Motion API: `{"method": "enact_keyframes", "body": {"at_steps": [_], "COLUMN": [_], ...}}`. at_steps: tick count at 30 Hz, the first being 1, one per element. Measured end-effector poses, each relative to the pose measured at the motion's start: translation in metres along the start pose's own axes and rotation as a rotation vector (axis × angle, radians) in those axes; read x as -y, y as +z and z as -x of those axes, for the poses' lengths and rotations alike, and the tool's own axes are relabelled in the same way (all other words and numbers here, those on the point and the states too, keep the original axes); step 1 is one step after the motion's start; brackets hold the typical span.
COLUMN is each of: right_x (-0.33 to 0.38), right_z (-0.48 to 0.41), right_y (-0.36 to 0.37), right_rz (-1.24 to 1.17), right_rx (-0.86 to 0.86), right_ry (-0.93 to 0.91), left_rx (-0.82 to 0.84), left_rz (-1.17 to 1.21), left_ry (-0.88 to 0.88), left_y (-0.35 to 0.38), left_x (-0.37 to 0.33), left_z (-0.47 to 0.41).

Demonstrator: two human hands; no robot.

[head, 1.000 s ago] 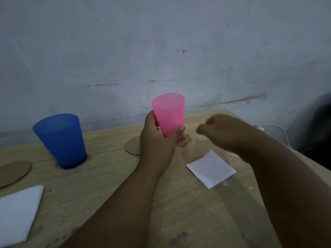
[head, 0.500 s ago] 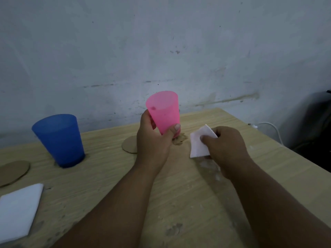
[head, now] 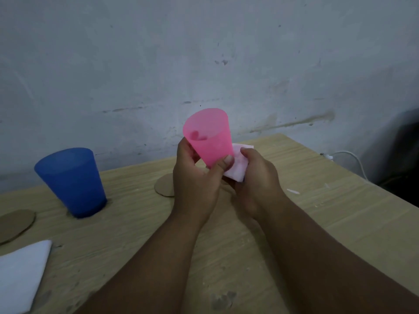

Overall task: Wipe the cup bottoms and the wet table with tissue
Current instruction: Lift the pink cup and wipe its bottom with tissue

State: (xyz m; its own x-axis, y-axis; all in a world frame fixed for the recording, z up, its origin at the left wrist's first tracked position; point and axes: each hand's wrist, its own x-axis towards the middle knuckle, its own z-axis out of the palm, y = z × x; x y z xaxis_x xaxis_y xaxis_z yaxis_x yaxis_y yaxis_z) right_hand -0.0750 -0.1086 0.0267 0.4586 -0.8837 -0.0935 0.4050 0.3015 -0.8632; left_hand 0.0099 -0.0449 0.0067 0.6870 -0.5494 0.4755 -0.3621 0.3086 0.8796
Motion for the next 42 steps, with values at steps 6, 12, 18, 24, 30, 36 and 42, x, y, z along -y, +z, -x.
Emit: {"method": "enact_keyframes", "body": {"at_steps": [6, 12, 18, 24, 30, 36, 42], "right_x": [-0.001, -0.011, -0.023, -0.023, -0.013, -0.004, 0.000], "right_z": [0.000, 0.014, 0.016, 0.018, 0.012, -0.001, -0.005], "right_y": [-0.007, 0.003, 0.007, 0.010, 0.004, -0.004, -0.011], "right_rz": [-0.081, -0.071, -0.018, -0.097, -0.388, -0.480, -0.374], "right_rx": [0.032, 0.075, -0.096, -0.111, 0.110, 0.171, 0.202], "right_ry": [0.015, -0.073, -0.026, 0.029, 0.188, 0.241, 0.227], "left_rx": [0.000, -0.067, -0.073, -0.077, -0.044, 0.004, 0.006], "left_rz": [-0.027, -0.036, -0.019, 0.002, 0.031, 0.080, 0.059], "left_ry": [0.041, 0.066, 0.071, 0.058, 0.068, 0.068, 0.107], "left_y": [0.000, 0.001, 0.000, 0.001, 0.003, 0.004, 0.004], "left_x": [-0.003, -0.003, -0.001, 0.001, -0.001, 0.000, -0.002], "left_z": [0.001, 0.001, -0.001, -0.002, -0.001, 0.000, -0.001]}}
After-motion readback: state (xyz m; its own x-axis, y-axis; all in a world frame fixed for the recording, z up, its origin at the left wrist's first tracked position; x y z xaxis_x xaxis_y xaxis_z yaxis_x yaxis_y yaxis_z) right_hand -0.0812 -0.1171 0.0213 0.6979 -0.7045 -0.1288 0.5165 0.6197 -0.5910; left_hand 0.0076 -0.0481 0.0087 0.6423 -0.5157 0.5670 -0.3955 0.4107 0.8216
